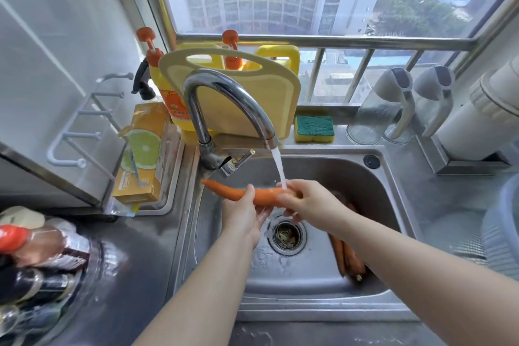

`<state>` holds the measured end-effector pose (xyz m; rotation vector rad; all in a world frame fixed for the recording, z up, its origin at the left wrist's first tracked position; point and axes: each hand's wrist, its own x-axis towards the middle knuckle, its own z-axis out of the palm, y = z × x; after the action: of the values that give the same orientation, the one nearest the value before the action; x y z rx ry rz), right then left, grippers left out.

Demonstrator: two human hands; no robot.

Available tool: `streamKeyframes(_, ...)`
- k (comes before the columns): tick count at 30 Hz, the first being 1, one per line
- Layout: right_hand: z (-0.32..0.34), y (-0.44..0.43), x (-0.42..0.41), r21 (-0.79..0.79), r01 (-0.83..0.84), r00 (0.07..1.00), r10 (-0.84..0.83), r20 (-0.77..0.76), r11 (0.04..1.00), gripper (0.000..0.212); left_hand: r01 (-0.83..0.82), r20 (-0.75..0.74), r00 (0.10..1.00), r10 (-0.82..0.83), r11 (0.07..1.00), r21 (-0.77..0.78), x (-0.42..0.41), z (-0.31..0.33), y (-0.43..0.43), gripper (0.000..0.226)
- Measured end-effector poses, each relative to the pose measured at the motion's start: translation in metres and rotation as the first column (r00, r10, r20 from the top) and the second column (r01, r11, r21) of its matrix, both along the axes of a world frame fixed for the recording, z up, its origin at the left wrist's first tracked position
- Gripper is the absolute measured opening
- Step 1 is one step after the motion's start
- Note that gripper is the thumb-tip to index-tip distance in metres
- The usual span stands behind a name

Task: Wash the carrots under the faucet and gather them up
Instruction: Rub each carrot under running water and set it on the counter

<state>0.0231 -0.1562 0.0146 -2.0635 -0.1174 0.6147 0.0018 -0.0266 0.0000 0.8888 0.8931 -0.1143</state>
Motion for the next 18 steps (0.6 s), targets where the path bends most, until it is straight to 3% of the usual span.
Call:
streamKeyframes(3, -0.007, -0.004, -0.004, -0.116, -0.006, 0.966, 0.036, 0.255, 0.993, 0.012, 0.042, 0.047, 0.998, -0.044, 0.998, 0.039, 0.003, 0.008, -0.001, 0.006)
streamKeyframes(6, -0.008, -0.005, -0.005, -0.07, 0.127, 0.949, -0.1, 0.299, 0.989, 0.021, 0.119, 0.052, 0.992, -0.119, 0.993, 0.005, 0.002, 0.01, -0.005, 0.026)
streamKeyframes(9, -0.008, -0.004, -0.001, -0.148, 0.176, 0.955, -0.133, 0.265, 0.973, 0.042, 0.145, 0.018, 0.989, -0.145, 0.989, 0.022, -0.002, 0.005, -0.008, 0.038)
streamKeyframes(11, -0.009, -0.002, 0.001, -0.117, 0.201, 0.978, -0.193, 0.076, 0.973, 0.046, 0.125, 0.031, 0.992, -0.126, 0.992, 0.023, -0.002, 0.002, -0.008, 0.033)
streamKeyframes(12, -0.009, -0.002, 0.001, -0.069, 0.241, 0.965, -0.246, -0.088, 0.968, 0.044, 0.107, 0.047, 0.993, -0.107, 0.994, 0.007, -0.001, 0.003, -0.008, 0.029)
streamKeyframes(15, -0.006, -0.001, -0.002, 0.116, 0.371, 0.773, -0.237, -0.589, 0.921, 0.051, 0.027, 0.137, 0.99, -0.012, 0.993, -0.111, 0.003, 0.01, -0.008, 0.023)
streamKeyframes(18, 0.001, -0.001, -0.001, 0.204, 0.429, 0.621, -0.123, -0.774, 0.88, 0.055, -0.044, 0.155, 0.985, 0.081, 0.972, -0.233, 0.009, 0.016, -0.005, 0.031)
